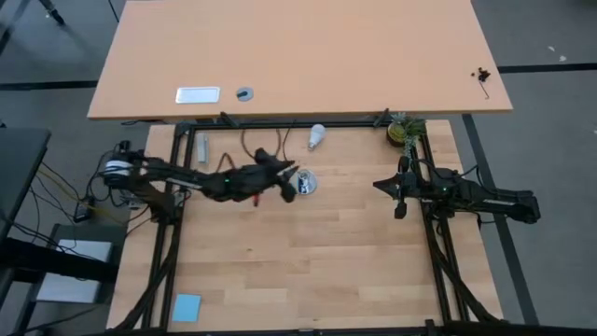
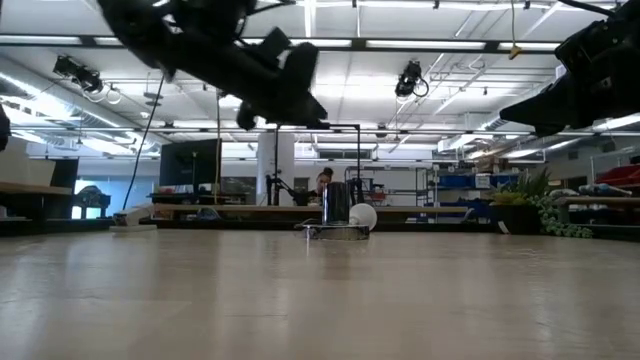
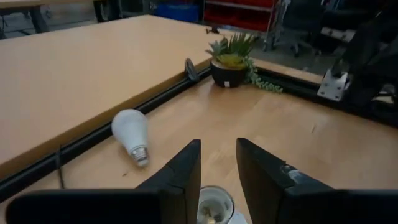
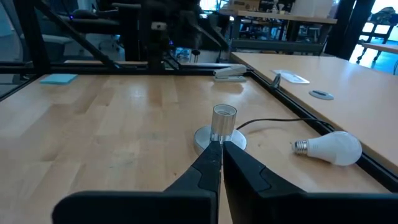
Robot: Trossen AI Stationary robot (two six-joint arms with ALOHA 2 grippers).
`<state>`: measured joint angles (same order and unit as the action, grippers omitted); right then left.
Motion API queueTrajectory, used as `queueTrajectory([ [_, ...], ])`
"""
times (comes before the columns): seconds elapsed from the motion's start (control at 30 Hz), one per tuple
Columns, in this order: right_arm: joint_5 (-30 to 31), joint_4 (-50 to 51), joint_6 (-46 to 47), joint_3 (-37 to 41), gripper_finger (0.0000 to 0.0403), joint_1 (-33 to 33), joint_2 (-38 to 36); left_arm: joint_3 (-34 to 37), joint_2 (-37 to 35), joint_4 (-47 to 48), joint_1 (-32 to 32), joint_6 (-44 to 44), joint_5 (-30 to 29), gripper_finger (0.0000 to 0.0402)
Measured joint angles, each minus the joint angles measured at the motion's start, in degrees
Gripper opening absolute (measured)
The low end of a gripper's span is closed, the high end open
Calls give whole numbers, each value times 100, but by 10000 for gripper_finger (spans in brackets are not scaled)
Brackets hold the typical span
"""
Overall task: Screw lightbulb
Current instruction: Insert the lightbulb into the lamp
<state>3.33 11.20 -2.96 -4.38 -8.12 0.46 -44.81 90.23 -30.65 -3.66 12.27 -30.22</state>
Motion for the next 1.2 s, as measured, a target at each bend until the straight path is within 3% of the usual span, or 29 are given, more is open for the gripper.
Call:
queueTrajectory([
  [0.17, 0, -2, 0, 0, 26, 0, -1, -1028, 655, 1071, -236, 234, 47, 120],
  [0.53, 0, 0, 0, -2, 29, 0, -2, -3785, 1993, 4336, -918, 1054, 446, 196],
  [0.7, 0, -1, 0, -2, 26, -1, -2, -4681, 2765, 4873, -1133, 1314, 442, 214],
  [0.9, 0, -2, 0, -2, 26, -2, -2, -5260, 3485, 5083, -1175, 1361, 133, 224],
  [1.1, 0, -13, 0, -2, 27, -1, -1, -5432, 3657, 5587, -1164, 1172, -656, 226],
  [1.2, 0, -46, 0, -2, 25, 0, -2, -5430, 3674, 5645, -1234, 960, -555, 226],
])
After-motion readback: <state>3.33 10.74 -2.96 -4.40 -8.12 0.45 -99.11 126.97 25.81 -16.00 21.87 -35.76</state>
